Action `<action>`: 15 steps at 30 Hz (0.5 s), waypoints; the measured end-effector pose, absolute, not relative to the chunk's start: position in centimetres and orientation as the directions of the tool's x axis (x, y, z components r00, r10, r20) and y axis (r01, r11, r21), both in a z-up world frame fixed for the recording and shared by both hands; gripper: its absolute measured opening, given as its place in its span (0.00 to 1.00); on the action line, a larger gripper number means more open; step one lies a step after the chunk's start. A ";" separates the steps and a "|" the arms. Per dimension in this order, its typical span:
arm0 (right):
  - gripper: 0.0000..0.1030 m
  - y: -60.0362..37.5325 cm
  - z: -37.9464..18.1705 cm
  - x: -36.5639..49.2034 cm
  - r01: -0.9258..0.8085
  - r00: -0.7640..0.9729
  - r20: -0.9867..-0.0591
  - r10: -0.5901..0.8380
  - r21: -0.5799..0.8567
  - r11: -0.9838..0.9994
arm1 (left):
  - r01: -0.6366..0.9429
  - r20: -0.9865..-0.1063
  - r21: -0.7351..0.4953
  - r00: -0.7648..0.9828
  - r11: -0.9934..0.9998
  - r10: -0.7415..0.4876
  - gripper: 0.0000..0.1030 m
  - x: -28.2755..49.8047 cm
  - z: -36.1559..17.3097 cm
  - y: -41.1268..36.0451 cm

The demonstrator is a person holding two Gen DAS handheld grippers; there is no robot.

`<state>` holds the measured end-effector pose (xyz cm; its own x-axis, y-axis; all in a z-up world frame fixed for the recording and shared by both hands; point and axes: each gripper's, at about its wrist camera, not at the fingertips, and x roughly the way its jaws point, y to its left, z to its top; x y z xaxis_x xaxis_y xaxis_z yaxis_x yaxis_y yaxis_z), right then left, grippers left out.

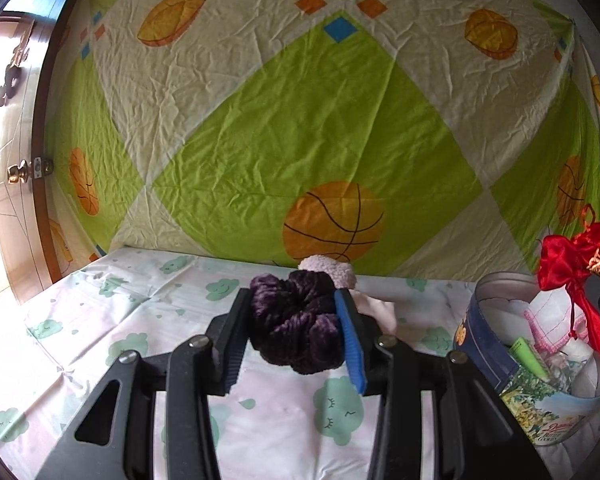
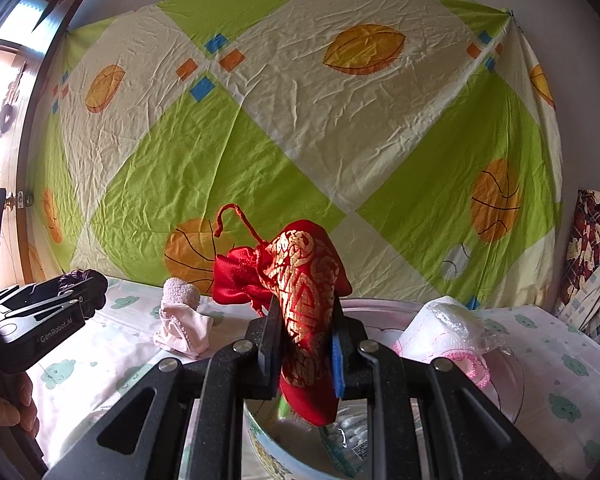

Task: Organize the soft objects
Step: 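Lift the pouch and scrunchie and carry both over the round tin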

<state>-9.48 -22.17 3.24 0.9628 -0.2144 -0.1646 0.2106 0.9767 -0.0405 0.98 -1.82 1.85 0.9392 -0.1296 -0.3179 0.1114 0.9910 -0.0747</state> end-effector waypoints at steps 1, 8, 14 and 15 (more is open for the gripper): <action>0.20 -22.4 3.3 -9.7 0.212 0.963 -0.162 -0.217 -0.044 0.976 | 0.117 -0.317 -0.075 0.939 0.990 -0.135 0.40 0.9 1.9 -2.1; 0.20 -24.4 3.3 -10.3 0.238 0.957 -0.153 -0.245 -0.065 0.969 | 0.177 -0.318 -0.122 0.925 0.977 -0.207 0.40 -0.1 2.0 -4.0; 0.20 -26.0 3.4 -10.7 0.253 0.954 -0.146 -0.262 -0.077 0.964 | 0.212 -0.311 -0.110 0.920 0.971 -0.236 0.40 -0.8 2.2 -6.4; 0.20 -26.2 3.4 -10.8 0.258 0.953 -0.142 -0.268 -0.085 0.962 | 0.216 -0.311 -0.108 0.920 0.970 -0.239 0.40 -0.9 2.2 -6.7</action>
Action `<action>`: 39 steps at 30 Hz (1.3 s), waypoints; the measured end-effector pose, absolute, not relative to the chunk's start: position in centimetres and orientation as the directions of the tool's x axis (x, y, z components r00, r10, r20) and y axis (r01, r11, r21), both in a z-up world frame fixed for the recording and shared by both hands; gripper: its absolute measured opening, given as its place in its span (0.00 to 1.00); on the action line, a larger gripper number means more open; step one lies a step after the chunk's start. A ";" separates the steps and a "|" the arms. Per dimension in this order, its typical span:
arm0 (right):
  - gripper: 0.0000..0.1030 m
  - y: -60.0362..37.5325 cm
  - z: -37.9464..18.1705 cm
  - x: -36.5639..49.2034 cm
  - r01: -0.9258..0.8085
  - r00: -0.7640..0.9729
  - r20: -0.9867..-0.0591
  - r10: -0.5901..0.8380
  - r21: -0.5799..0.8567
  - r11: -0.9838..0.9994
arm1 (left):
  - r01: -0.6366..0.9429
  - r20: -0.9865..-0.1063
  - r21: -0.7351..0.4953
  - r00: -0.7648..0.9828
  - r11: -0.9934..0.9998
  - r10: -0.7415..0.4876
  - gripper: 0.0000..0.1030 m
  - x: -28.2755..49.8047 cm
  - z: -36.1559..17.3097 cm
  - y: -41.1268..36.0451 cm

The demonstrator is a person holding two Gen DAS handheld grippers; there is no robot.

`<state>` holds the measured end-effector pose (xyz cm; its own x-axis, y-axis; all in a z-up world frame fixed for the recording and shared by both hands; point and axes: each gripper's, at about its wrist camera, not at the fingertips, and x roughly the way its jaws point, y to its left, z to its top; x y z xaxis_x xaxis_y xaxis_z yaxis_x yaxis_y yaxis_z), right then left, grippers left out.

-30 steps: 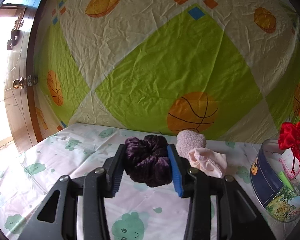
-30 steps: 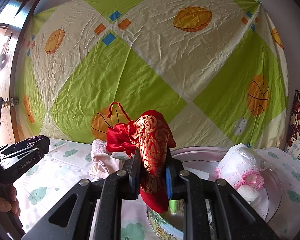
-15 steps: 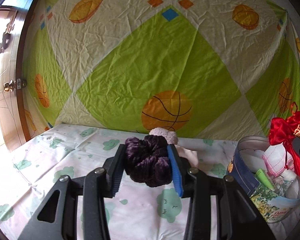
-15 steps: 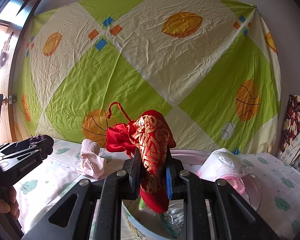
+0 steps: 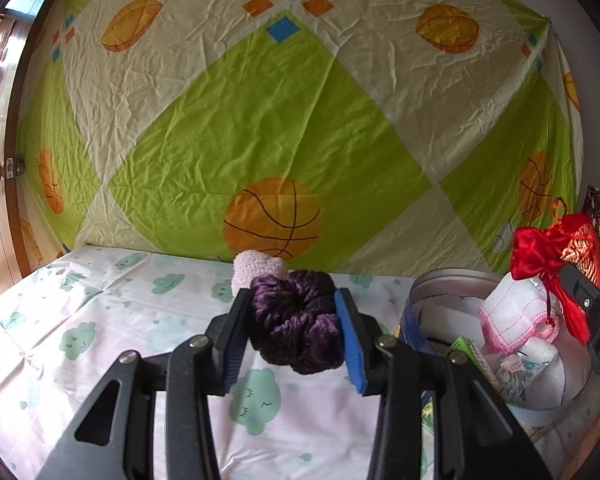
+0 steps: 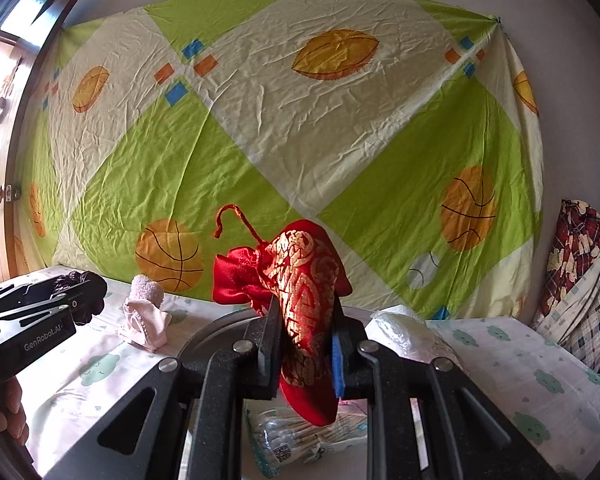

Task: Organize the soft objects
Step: 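Lift the pouch and scrunchie and carry both over the round tin, then lower the scrunchie and pouch into the tin and open both tools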

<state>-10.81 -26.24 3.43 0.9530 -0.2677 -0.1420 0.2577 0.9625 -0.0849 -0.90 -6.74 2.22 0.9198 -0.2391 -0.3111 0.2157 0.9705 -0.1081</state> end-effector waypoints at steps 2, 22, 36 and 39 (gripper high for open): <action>0.20 -26.7 3.4 -10.9 0.263 0.951 -0.141 -0.274 -0.091 0.961 | 0.223 -0.311 -0.102 0.919 0.970 -0.244 0.40 -1.1 2.3 -7.4; 0.20 -33.2 3.5 -11.4 0.378 0.910 -0.140 -0.390 -0.106 0.920 | 0.333 -0.299 -0.038 0.896 0.942 -0.328 0.40 -2.9 2.7 -15.6; 0.20 -35.7 3.5 -10.9 0.440 0.877 -0.167 -0.451 -0.101 0.892 | 0.405 -0.305 -0.046 0.865 0.913 -0.399 0.40 -3.5 3.7 -19.4; 0.20 -36.0 3.6 -10.7 0.445 0.875 -0.167 -0.454 -0.094 0.891 | 0.428 -0.314 -0.046 0.852 0.903 -0.420 0.40 -3.5 4.1 -20.7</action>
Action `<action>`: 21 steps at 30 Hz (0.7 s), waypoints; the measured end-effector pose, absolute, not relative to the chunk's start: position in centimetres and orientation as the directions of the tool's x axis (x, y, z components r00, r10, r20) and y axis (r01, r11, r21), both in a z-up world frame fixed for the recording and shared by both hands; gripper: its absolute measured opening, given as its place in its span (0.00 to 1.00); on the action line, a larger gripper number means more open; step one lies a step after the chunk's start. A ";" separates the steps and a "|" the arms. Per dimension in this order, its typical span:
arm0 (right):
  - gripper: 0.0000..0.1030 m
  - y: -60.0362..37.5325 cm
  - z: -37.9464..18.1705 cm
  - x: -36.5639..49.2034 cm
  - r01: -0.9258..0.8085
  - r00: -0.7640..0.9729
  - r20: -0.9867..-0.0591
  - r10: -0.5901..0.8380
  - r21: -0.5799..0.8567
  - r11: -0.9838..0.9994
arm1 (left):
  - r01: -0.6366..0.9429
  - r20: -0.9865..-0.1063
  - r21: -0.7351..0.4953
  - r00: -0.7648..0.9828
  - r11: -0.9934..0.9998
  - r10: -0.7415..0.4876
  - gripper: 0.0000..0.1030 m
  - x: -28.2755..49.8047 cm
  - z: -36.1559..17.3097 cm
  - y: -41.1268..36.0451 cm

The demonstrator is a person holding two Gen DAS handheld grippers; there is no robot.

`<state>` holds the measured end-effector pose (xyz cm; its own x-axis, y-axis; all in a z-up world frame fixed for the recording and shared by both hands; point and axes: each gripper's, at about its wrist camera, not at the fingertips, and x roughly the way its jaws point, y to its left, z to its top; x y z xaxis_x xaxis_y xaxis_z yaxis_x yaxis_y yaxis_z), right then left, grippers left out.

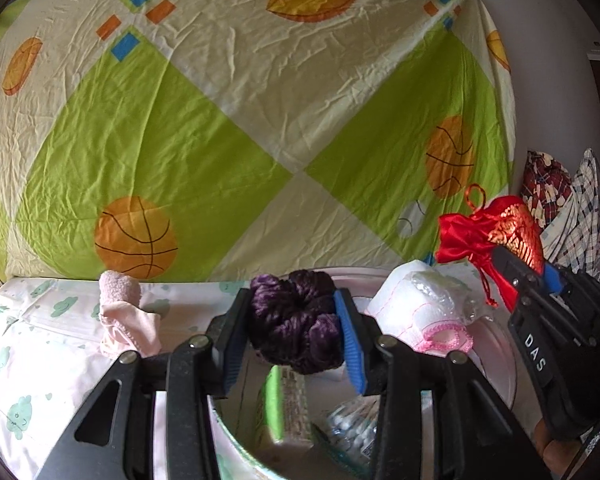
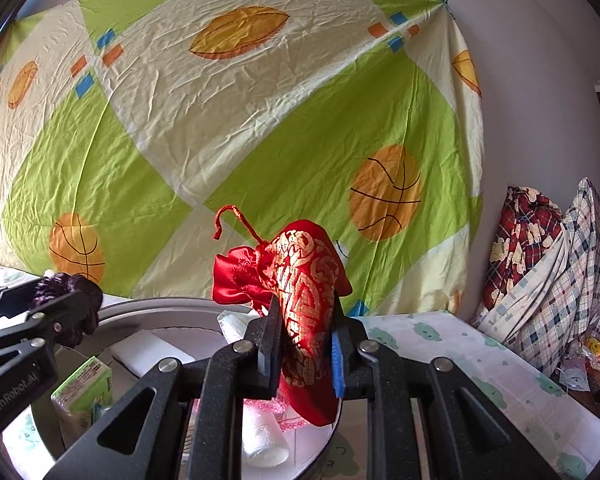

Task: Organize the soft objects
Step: 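Lower the scrunchie and pouch into the tin and open both tools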

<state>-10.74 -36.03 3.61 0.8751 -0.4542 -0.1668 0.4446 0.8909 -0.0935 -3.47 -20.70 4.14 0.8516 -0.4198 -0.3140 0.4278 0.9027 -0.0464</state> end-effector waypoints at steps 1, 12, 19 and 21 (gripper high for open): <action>0.20 -36.1 3.6 -10.6 0.445 0.875 -0.166 -0.455 -0.094 0.890 | 0.435 -0.321 -0.048 0.846 0.899 -0.426 0.40 -3.3 4.3 -21.1; 0.20 -35.8 2.8 -7.8 0.390 0.875 -0.248 -0.416 -0.149 0.909 | 0.435 -0.440 -0.035 0.802 0.900 -0.405 0.40 -2.0 3.1 -23.5; 0.20 -36.2 2.0 -6.7 0.361 0.863 -0.328 -0.385 -0.135 0.923 | 0.432 -0.485 -0.037 0.781 0.901 -0.394 0.40 -1.4 2.3 -23.9; 0.20 -36.3 1.9 -6.4 0.347 0.863 -0.346 -0.367 -0.122 0.930 | 0.428 -0.505 -0.046 0.770 0.903 -0.391 0.40 -1.2 2.1 -23.9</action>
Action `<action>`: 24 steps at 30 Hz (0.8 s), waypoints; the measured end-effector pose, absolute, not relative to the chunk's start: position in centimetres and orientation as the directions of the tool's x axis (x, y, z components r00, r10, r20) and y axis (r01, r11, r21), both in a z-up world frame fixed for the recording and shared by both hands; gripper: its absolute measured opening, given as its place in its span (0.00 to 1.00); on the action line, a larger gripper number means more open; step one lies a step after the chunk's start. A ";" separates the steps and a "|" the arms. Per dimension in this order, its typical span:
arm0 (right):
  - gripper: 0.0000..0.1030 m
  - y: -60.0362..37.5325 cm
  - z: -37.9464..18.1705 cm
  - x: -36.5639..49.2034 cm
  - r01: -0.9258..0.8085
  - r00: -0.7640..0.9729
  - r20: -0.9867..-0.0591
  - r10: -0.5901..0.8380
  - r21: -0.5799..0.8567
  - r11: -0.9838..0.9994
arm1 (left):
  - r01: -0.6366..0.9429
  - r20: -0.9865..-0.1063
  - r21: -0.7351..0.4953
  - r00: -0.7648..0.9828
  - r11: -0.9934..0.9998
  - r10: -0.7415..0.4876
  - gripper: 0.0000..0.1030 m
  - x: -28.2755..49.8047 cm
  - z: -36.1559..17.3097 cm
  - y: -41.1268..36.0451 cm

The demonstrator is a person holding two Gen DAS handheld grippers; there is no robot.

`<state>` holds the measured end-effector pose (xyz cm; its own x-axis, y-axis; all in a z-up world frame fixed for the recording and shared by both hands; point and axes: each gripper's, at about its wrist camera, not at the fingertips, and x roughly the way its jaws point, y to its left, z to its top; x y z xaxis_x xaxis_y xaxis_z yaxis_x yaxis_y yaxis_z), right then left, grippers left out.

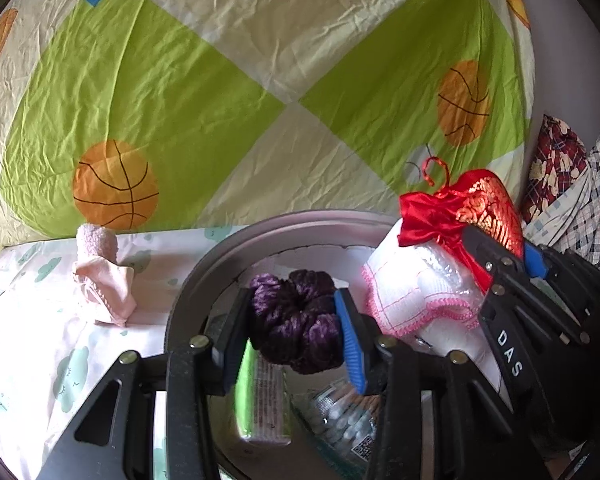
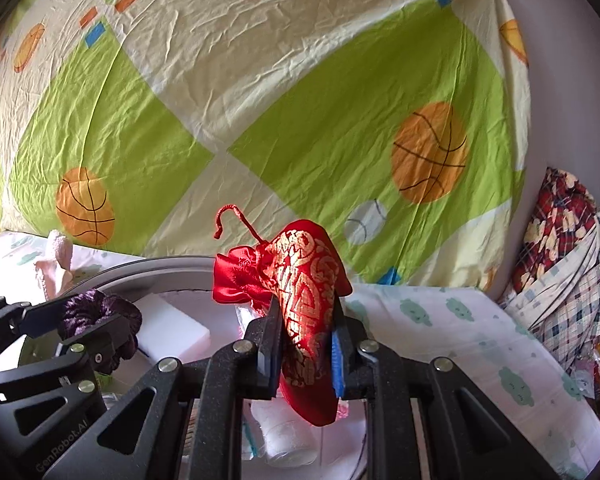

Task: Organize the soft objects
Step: 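Lower the scrunchie and pouch into the tin and open both tools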

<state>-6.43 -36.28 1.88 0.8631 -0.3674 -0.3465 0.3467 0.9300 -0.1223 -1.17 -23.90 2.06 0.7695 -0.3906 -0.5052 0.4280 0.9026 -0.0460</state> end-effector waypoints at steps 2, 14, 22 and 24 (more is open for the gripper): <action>0.20 -36.3 1.8 -5.9 0.335 0.861 -0.364 -0.355 -0.119 0.935 | 0.423 -0.521 -0.056 0.760 0.904 -0.388 0.40 -0.9 1.8 -23.8; 0.20 -37.5 1.3 -3.6 0.266 0.816 -0.523 -0.245 -0.038 0.963 | 0.372 -0.584 -0.015 0.750 0.928 -0.310 0.40 0.5 1.3 -24.5; 0.53 -37.8 1.4 -4.0 0.220 0.843 -0.510 -0.172 0.035 0.975 | 0.377 -0.638 0.014 0.716 0.926 -0.282 0.61 1.2 1.4 -24.8; 0.75 -37.9 1.8 -4.8 0.223 0.869 -0.465 -0.170 0.062 0.973 | 0.387 -0.641 0.012 0.711 0.922 -0.290 0.79 1.2 1.3 -24.7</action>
<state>-4.81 -37.94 1.78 0.8692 -0.1696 -0.4645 0.2228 0.9729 0.0618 1.17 -24.70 1.29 0.7107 -0.2895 -0.6411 0.3867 0.9221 0.0123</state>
